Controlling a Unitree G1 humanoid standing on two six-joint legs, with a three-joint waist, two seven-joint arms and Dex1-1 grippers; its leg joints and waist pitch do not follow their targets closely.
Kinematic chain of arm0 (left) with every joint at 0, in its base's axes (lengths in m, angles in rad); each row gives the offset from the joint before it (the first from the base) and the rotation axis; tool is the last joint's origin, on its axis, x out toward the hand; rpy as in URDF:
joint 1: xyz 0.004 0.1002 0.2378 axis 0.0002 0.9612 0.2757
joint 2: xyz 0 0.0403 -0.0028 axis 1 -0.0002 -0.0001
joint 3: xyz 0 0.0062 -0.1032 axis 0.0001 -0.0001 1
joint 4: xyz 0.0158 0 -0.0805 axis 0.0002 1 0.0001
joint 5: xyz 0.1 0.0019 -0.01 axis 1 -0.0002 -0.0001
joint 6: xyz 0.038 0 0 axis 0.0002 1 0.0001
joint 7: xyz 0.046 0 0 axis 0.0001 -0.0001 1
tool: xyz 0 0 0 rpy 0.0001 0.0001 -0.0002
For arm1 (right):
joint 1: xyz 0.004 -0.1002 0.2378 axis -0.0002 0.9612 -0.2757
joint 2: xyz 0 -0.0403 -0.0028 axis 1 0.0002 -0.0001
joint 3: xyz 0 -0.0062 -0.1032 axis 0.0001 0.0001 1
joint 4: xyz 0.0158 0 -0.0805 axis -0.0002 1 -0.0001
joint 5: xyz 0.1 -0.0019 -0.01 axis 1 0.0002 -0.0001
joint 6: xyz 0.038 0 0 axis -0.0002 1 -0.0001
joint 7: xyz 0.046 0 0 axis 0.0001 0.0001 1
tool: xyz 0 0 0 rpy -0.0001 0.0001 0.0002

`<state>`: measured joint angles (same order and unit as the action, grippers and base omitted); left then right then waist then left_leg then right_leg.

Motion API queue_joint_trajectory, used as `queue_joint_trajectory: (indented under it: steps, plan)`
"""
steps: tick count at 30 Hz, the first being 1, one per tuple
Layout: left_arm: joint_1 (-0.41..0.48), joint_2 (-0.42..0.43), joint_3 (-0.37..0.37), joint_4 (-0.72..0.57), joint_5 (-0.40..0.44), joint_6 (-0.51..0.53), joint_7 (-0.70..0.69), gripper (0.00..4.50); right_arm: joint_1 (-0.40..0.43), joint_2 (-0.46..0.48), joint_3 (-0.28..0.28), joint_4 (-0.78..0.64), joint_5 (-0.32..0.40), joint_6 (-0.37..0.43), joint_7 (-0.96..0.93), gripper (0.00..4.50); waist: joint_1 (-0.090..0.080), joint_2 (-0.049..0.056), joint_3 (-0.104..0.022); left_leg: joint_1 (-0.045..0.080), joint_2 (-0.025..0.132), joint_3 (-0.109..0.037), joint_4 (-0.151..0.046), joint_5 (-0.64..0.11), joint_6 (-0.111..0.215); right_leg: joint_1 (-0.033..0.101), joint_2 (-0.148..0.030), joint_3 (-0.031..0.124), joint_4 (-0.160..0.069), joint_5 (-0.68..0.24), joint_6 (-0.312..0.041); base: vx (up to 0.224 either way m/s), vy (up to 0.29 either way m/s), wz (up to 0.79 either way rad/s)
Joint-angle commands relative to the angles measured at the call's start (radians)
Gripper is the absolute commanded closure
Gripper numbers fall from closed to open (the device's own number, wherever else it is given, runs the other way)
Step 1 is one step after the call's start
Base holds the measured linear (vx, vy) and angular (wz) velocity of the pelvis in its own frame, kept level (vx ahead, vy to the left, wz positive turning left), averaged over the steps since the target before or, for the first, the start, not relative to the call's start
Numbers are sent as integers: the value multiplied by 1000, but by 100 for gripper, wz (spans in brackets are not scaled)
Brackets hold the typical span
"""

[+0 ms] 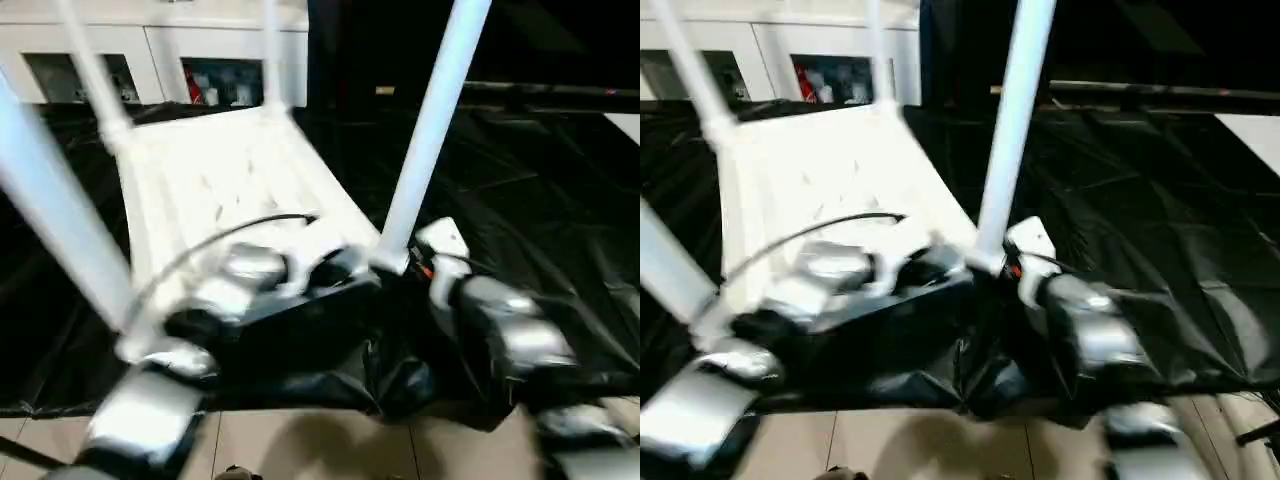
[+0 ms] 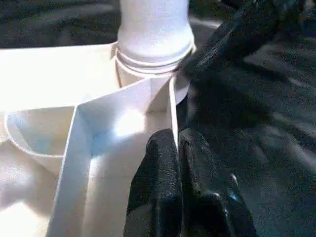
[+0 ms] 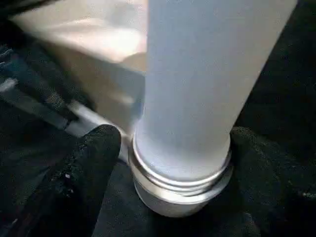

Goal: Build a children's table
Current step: Rotate leg to tighten

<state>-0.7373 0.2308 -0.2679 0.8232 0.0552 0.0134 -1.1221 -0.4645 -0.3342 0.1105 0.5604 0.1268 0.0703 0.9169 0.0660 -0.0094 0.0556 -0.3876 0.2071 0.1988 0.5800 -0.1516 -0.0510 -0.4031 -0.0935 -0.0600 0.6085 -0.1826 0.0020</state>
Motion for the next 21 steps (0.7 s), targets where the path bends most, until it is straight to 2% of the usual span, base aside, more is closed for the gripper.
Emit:
queue_joint_trajectory:
  steps: [1, 3, 5, 6, 7, 8, 12, 13, 15, 21]
  plan:
    - [18, 3, -57, -68, -14, -30, -116, 450, 7, -3, 60, -67, 37, 14, 124, 73, 10, -6, -70, 22, 29, -10, -61, -254, 63, 46, -47, 35, -71, -148, -249, 0, 0, 0]
    - [47, 59, -69, -133, -41, -15, -221, 450, 19, -43, 70, -96, 50, 24, 196, 73, 17, -7, -70, 20, 30, -7, -61, -236, 67, 47, -47, 35, -66, -127, -258, 0, 0, 0]
    - [65, 98, -79, -174, -51, 0, -285, 450, 27, -66, 79, -116, 56, 33, 238, 73, 30, -3, -71, 30, 35, -5, -61, -236, 61, 39, -46, 36, -63, -112, -268, 0, 0, 0]
    - [68, 110, -83, -183, -50, 2, -300, 450, 29, -71, 81, -121, 57, 35, 249, 73, 32, -2, -72, 30, 36, -6, -61, -233, 59, 40, -46, 36, -60, -107, -270, 0, 0, 0]
    - [76, 128, -87, -202, -49, 10, -320, 450, 33, -77, 88, -130, 59, 46, 268, 73, 34, -6, -68, 28, 34, -4, -64, -237, 56, 40, -44, 36, -63, -120, -267, 0, 0, 0]
    - [76, 129, -87, -203, -49, 10, -321, 450, 33, -78, 88, -130, 59, 46, 268, 73, 38, -2, -67, 30, 35, -6, -66, -259, 43, 38, -46, 36, -64, -153, -260, 0, 0, 0]
    - [81, 137, -77, -216, -50, 9, -318, 450, 32, -71, 97, -135, 55, 57, 283, 87, 38, -10, -63, 30, 34, -8, -71, -310, 10, 35, -51, 40, -73, -256, -226, 0, 0, 0]
    - [82, 139, -75, -222, -51, 10, -308, 450, 29, -68, 103, -134, 55, 61, 286, 109, 39, -11, -64, 29, 33, -10, -71, -309, 4, 36, -53, 40, -74, -273, -215, 0, 0, 0]
    - [85, 140, -74, -235, -54, 18, -303, 450, 27, -66, 108, -135, 55, 63, 292, 123, 37, -13, -65, 27, 33, -10, -71, -296, 2, 36, -52, 40, -73, -259, -208, 0, 0, 0]
    - [90, 134, -67, -248, -62, 29, -288, 450, 28, -63, 105, -142, 66, 75, 298, 166, 35, -14, -67, 24, 30, -7, -65, -247, 21, 38, -50, 40, -67, -201, -221, 0, 0, 0]
